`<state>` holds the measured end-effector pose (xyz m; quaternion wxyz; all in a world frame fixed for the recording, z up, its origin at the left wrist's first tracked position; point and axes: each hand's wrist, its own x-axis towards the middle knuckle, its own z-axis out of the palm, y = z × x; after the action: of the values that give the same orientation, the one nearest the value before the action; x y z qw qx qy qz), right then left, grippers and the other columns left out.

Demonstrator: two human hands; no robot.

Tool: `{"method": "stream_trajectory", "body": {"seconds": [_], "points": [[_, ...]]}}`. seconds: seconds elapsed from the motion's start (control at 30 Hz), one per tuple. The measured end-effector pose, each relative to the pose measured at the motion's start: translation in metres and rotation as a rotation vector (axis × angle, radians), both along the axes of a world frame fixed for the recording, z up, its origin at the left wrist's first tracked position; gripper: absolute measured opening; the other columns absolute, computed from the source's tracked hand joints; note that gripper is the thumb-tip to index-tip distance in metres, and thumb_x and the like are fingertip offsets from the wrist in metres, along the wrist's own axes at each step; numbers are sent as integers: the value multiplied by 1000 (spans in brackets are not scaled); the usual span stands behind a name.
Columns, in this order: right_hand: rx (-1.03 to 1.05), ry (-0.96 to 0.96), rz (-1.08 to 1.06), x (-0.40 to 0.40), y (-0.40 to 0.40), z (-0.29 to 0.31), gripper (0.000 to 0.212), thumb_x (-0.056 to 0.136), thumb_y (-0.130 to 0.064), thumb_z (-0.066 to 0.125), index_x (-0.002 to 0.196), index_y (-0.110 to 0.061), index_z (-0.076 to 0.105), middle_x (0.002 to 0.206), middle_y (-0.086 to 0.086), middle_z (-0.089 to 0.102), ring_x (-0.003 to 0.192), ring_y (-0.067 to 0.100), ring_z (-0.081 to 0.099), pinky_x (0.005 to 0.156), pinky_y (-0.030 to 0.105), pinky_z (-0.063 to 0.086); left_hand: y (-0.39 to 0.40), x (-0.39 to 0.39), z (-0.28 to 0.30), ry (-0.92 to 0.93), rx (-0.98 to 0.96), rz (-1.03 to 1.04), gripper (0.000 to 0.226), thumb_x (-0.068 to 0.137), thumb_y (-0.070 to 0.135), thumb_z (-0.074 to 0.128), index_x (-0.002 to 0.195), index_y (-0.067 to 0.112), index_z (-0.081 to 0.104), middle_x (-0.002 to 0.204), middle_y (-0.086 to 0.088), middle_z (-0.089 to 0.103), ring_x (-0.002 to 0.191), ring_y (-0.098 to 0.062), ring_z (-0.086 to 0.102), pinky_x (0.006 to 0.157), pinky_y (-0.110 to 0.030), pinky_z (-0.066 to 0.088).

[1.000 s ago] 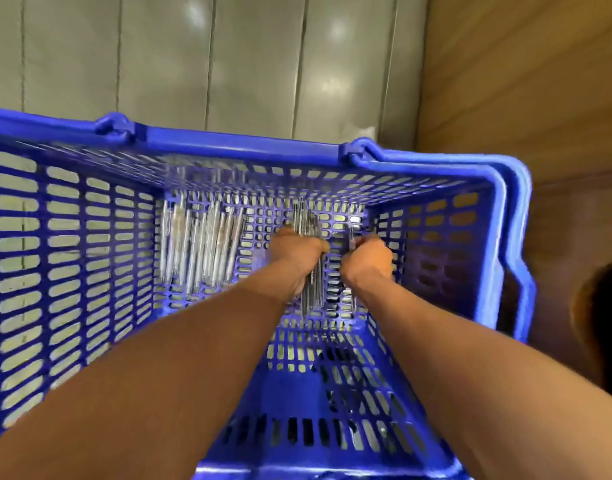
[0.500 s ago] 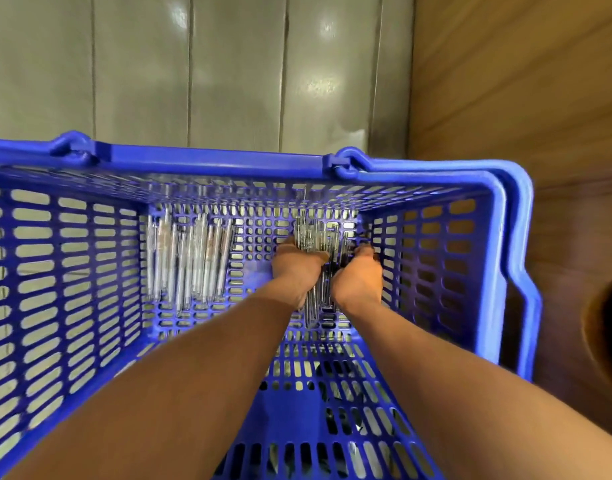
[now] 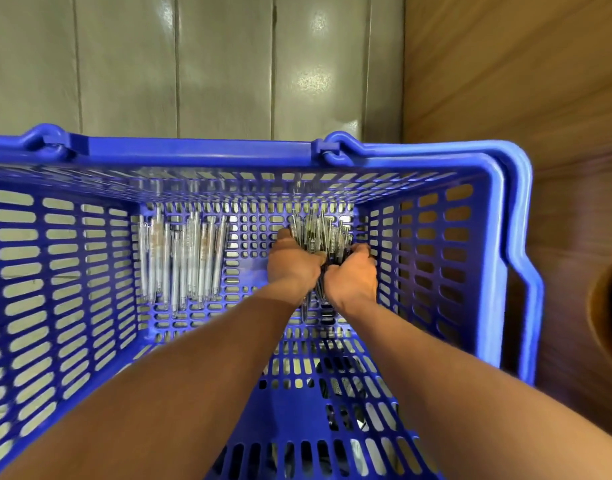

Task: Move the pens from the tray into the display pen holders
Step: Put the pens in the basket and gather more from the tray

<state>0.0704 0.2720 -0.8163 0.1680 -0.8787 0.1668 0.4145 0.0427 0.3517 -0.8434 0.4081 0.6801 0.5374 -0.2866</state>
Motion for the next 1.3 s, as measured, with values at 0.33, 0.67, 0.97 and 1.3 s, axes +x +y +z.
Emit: {"method": "stream_trajectory", "body": {"seconds": [0.33,0.67,0.97,1.3], "points": [[7,-86,98,-24,-8,3,57,88,-20,63,134,-8,32,138,13,38,120,31,46,92,38,44,-3,-27,6,-112,72,-83,68,83,19,77,140,11,42,133,-17,51,104,-30,59,92,-42,52],[33,-147,114,-20,-6,-2,70,87,-15,61,146,-11,23,141,12,35,129,30,41,106,42,39,-9,-29,1,-216,16,-43,75,83,22,79,147,22,40,136,-11,47,114,-25,57,98,-37,50],[97,-49,166,-18,-18,11,70,89,-9,56,150,-7,21,152,14,30,141,28,29,115,40,31,-6,-32,13,-200,-98,-5,70,88,23,73,148,17,37,134,-10,50,114,-28,58,96,-45,52],[68,101,74,-14,-26,73,42,100,-33,47,132,-7,48,131,15,56,112,32,58,86,34,46,25,-54,96,-171,-257,20,30,101,20,52,128,7,56,90,0,62,78,-20,57,78,-33,53]]}}
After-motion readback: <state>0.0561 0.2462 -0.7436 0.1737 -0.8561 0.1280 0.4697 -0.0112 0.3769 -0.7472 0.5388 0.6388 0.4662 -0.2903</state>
